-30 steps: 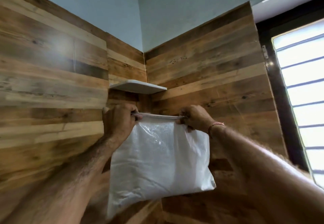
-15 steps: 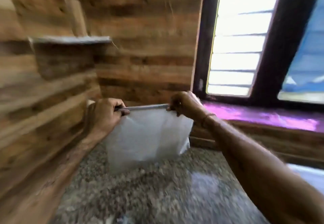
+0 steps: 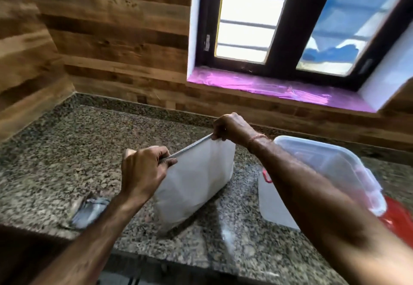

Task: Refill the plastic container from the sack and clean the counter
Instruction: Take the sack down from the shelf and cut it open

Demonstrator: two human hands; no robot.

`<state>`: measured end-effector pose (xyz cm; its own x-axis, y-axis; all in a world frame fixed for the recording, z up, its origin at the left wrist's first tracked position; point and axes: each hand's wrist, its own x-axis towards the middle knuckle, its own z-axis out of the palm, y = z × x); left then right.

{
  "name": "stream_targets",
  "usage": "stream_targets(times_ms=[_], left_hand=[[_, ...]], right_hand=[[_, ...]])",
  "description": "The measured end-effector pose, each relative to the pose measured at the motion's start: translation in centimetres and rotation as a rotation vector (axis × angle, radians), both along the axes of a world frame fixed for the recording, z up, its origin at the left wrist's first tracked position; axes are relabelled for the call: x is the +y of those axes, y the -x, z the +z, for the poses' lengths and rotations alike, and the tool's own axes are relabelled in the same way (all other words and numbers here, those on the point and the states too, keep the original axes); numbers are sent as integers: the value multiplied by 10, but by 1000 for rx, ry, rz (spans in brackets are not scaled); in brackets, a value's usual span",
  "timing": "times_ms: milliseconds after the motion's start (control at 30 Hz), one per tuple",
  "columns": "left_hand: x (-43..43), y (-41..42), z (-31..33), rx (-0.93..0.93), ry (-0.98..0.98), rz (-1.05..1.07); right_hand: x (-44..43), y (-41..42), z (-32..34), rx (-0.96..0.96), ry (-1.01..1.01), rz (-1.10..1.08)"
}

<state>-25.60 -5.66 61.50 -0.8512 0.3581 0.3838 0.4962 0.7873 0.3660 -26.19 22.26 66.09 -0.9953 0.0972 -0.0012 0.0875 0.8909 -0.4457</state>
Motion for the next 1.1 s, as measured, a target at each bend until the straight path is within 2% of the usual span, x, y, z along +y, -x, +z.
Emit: stream_targets(times_ms=[200, 400, 533, 700, 800, 967, 1100], left_hand=[[41, -53, -32, -48, 53, 33], [46, -80, -31, -76, -9, 199], [33, -87, -29, -138, -4, 262], [17, -92, -14, -251, 2, 253], [6, -87, 1, -325, -31, 216], [1, -73, 29, -329, -176, 145], [5, -62, 35, -405, -389, 33]], right_hand=[[46, -33, -48, -56, 24, 59], [65, -37, -73, 105, -9, 171], [64, -35, -81, 131, -62, 144], [23, -46, -80, 158, -53, 264], [-25, -63, -84, 248, -88, 376], [-87, -83, -86, 370, -60, 478], [-108, -81, -87, 352, 70, 457]])
